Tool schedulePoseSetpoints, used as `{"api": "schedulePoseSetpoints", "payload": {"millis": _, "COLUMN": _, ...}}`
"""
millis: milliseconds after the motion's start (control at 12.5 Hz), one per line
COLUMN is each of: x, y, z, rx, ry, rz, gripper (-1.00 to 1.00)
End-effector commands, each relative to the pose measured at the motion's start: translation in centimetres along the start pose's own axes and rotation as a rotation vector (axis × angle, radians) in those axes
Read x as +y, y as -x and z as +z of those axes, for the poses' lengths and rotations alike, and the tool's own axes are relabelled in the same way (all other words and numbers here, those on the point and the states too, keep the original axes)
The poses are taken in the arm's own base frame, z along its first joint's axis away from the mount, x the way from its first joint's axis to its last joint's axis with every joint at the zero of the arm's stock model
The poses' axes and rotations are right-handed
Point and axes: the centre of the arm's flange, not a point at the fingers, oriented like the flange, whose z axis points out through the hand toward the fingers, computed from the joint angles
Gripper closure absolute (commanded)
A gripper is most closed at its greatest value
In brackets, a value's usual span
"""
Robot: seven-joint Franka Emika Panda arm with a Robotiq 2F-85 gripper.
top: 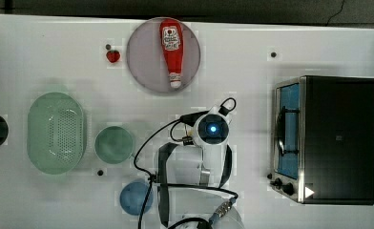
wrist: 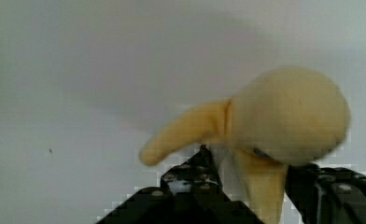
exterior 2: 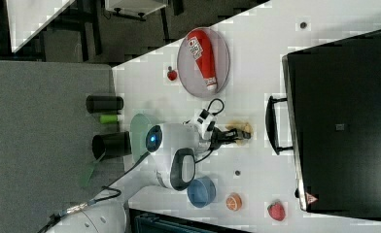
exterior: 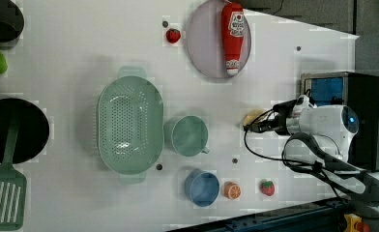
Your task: Pick Banana and place it in mug.
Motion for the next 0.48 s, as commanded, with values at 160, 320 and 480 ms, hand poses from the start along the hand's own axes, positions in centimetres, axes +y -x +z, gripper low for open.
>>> {"api": "schedulePoseSetpoints", "payload": {"millis": 160, "x": -0.8, "y": -1.6, "z": -3.1, "rx": 0.037, "ry": 0.011, "rz": -0.061, "gripper": 0.37}}
{"api": "schedulePoseSetpoints", "payload": {"millis": 320, "x": -0.3, "y": -1.7, "z": -6.2, "rx": 0.055, "ry": 0.016, "rz": -0.052, "gripper": 0.37}}
{"api": "schedulePoseSetpoints", "payload": {"millis": 480, "x": 0.4, "y": -1.2, "z": -11.1, "rx": 0.055, "ry": 0.012, "rz": -0.036, "gripper": 0.37}}
